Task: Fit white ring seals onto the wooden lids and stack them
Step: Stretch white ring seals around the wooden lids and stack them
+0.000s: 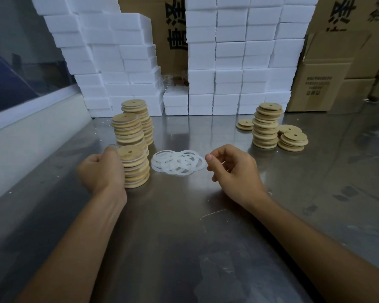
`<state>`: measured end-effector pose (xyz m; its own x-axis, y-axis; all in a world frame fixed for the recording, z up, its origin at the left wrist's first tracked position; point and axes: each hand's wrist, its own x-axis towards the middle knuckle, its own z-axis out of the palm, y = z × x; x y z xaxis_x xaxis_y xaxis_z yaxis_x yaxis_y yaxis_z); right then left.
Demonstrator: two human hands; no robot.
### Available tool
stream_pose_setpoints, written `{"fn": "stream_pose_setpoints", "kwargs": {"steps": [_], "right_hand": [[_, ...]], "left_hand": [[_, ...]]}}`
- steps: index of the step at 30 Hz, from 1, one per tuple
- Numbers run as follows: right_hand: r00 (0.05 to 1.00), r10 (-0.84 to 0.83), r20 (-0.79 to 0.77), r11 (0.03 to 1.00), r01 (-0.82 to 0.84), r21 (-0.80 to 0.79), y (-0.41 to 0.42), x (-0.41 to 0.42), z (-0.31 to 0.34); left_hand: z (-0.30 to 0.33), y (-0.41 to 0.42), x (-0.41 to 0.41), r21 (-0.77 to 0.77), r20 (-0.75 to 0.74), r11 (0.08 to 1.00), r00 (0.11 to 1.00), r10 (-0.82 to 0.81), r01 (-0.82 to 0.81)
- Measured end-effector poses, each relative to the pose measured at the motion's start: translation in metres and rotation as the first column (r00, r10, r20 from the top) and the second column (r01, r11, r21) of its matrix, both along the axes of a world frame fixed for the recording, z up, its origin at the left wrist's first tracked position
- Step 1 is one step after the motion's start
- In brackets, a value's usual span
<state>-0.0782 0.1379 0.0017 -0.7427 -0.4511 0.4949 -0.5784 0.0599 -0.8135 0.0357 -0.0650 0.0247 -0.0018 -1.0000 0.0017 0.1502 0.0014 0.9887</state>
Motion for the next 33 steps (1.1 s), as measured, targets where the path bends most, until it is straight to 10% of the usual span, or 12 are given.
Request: {"fn": "stream_pose_setpoints", "kwargs": {"steps": [5,8,13,17,23,33], "right_hand": [[0.999,-0.051,0.006,0.999,0.051,0.003,0.003,-0.005,0.0],[0.994,-0.11,0.018,0.994,0.11,-0.006,0.004,-0.011,0.0],[0.951,-0.276,0.139,0.957,0.285,-0.049,0.008,-0.029,-0.002],[0.849,-0.49,0.199,0.859,0.509,-0.057,0.022,-0.052,-0.001],[0.659,-0.711,0.245,0.673,0.739,-0.035,0.042,-0.084,0.0],[0.655,-0.748,0.107,0.644,0.677,0.355,0.055,-0.126,0.005]], "left_hand": [[-0.002,-0.003,0.0,-0.019,0.04,1.0,0.999,0.02,-0.019],[-0.001,0.002,0.004,-0.318,0.158,0.948,0.984,0.085,-0.031],[-0.003,0.039,-0.002,-0.8,0.265,0.555,0.964,-0.014,0.228],[-0.022,0.07,-0.015,-0.727,0.641,0.246,0.762,-0.088,0.641],[-0.032,0.064,-0.02,-0.513,0.847,0.337,0.529,0.048,0.79],[-0.029,0.061,-0.02,-0.444,0.884,0.412,0.465,0.055,0.796]]}}
